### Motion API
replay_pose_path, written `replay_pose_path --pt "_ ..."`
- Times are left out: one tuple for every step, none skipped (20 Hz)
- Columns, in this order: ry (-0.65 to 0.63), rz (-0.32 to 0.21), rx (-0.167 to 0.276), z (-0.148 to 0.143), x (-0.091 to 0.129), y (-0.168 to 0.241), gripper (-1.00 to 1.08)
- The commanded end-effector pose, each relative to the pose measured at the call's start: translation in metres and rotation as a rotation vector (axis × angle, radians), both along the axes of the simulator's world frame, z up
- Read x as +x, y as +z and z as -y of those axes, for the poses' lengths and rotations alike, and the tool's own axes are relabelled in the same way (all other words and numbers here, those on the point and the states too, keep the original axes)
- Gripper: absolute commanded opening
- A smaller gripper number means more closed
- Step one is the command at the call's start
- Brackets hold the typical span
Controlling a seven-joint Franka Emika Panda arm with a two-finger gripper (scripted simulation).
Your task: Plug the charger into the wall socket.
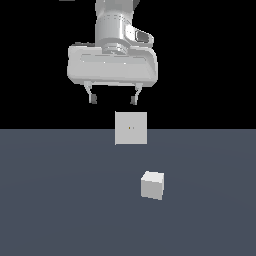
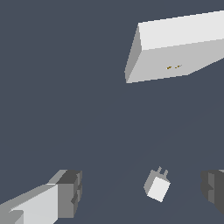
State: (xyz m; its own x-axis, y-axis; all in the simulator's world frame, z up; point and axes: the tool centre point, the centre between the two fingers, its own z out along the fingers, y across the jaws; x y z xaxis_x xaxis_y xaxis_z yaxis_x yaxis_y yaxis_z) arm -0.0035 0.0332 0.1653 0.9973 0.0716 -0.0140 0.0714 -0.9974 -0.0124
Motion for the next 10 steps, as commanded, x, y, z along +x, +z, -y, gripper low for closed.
replay_pose_path --pt "0.0 0.0 0.0 0.0 0.0 0.0 1.0" --pt "0.0 0.0 0.0 -0.0002 -0.0001 -0.0002 1.0" --pt "-0.002 0.001 0.0 0.0004 -0.0004 -0.0004 1.0" --pt "-0.004 0.002 0.0 0.001 -0.0009 -0.001 1.0" --pt "-0.008 0.003 -0.001 0.0017 -0.0017 -0.0018 1.0" --pt "-0.012 0.005 -0.001 0.0027 -0.0026 -0.0028 1.0" --pt "-0.018 0.007 -0.001 0.0039 -0.0038 -0.004 1.0" --pt "-0.024 0.009 -0.002 0.0052 -0.0052 -0.0054 1.0" --pt "-0.032 0.012 -0.002 0.0068 -0.0068 -0.0071 1.0" --pt "-0.04 0.015 -0.003 0.0086 -0.0086 -0.009 1.0"
